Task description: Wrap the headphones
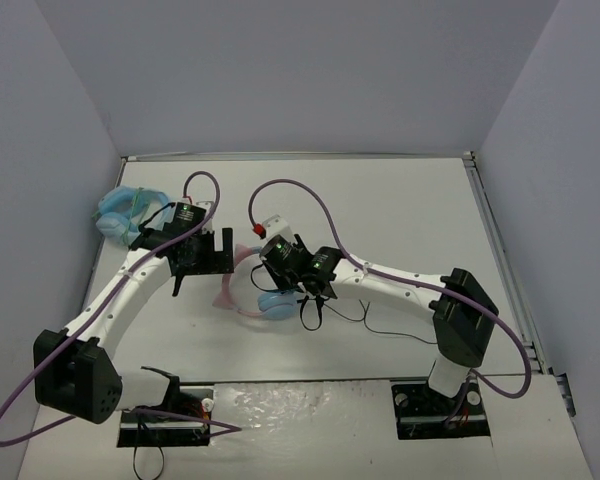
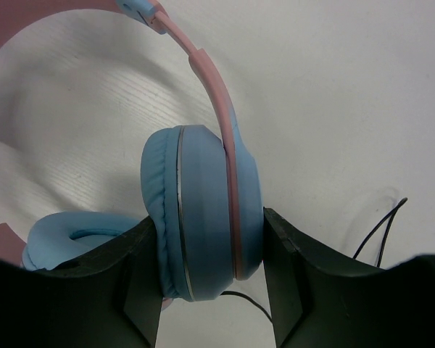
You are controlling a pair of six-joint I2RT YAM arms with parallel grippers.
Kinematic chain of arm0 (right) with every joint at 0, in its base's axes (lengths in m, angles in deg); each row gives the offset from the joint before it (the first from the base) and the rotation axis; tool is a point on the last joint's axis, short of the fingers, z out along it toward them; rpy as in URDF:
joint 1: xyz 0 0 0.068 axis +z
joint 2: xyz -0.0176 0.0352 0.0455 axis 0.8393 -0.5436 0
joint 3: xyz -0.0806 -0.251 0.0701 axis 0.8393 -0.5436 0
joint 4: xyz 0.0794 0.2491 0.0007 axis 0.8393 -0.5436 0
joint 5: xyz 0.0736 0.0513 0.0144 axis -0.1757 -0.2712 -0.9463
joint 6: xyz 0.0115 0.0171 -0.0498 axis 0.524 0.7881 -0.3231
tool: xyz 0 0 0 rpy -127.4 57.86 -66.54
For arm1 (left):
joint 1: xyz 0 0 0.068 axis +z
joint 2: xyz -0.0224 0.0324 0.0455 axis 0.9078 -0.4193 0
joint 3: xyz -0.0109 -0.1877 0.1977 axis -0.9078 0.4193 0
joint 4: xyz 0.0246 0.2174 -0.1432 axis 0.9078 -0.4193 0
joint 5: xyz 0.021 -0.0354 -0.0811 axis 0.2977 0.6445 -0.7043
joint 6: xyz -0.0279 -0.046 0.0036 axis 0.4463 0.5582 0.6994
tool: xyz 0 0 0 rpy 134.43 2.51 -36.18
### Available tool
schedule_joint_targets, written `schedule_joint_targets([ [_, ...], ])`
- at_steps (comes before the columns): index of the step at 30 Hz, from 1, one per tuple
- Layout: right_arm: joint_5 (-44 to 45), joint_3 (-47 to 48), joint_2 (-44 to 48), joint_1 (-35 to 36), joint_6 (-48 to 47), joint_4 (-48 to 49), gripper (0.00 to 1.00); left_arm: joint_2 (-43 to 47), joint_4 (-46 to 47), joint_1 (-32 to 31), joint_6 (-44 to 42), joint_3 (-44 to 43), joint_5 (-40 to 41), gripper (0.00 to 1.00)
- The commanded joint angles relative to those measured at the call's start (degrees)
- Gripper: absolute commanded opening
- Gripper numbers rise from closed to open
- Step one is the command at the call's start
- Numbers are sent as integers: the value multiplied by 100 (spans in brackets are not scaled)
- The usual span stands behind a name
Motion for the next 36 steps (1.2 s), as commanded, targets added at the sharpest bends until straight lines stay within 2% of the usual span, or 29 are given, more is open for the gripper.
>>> schedule_joint_targets([
  [1, -21, 643, 606, 28, -137, 164, 3, 45, 251, -48, -139, -92, -230, 97],
  [13, -430, 977, 662, 28, -314, -133, 4, 100, 290, -102, -203, -84, -302, 95],
  [19, -381, 999, 787, 10, -397, -291, 4, 122, 322, -115, -238, -75, -350, 82],
  [27, -521, 1238, 908, -17, -550, -472, 5, 27, 287, -160, -267, -93, -417, 72],
  [32, -720, 1331, 895, -43, -696, -605, 6, 18, 295, -210, -282, -84, -493, 70],
  [36, -715, 1306, 907, -57, -756, -686, 6, 20, 276, -249, -310, -103, -487, 58],
])
